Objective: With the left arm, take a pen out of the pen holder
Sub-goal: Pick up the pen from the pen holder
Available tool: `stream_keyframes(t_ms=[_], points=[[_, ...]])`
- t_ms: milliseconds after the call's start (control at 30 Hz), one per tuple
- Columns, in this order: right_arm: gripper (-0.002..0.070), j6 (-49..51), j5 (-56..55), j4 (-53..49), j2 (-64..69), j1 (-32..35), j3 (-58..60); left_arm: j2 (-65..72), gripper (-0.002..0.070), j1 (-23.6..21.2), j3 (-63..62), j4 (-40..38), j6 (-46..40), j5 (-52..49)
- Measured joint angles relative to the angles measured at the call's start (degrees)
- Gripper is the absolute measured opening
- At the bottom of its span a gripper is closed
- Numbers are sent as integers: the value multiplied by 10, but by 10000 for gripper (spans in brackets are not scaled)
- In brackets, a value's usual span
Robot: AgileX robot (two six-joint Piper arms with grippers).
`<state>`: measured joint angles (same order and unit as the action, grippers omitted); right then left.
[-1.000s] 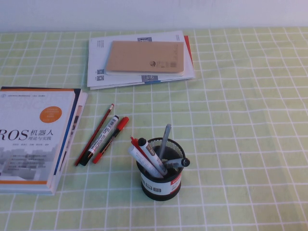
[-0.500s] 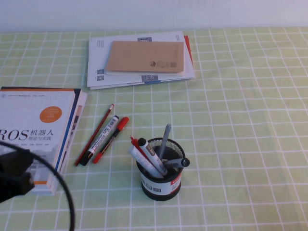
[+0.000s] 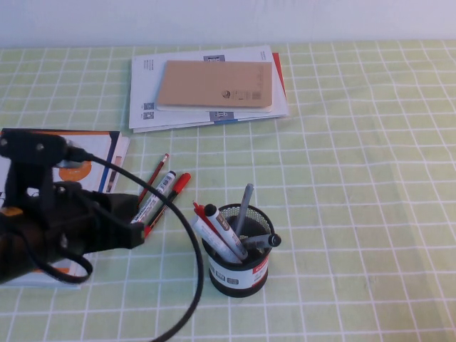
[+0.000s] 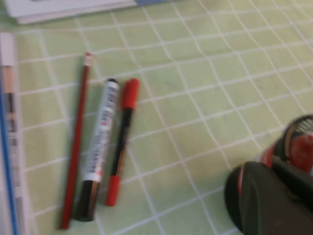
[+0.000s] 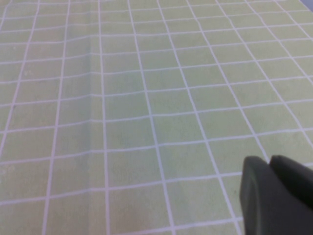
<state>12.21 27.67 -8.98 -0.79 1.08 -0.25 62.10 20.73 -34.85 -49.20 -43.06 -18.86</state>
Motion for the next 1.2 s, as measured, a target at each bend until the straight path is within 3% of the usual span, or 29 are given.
stream_keyframes(t_ms=[233, 400, 500, 733, 1033, 1200], points=[[-13, 0, 0, 0, 0, 0, 0, 15, 0, 67, 4, -4, -2, 62], [-13, 0, 0, 0, 0, 0, 0, 10, 0, 132, 55, -2, 13, 209], [-13, 0, 0, 0, 0, 0, 0, 1, 0, 191, 108, 40, 76, 308], [-13, 0, 0, 0, 0, 0, 0, -7, 0, 305, 216, 185, 319, 530], [-13, 0, 0, 0, 0, 0, 0, 53, 4, 320, 264, 347, 532, 724], [-13, 0, 0, 0, 0, 0, 0, 113, 127, 322, 264, 369, 598, 761]])
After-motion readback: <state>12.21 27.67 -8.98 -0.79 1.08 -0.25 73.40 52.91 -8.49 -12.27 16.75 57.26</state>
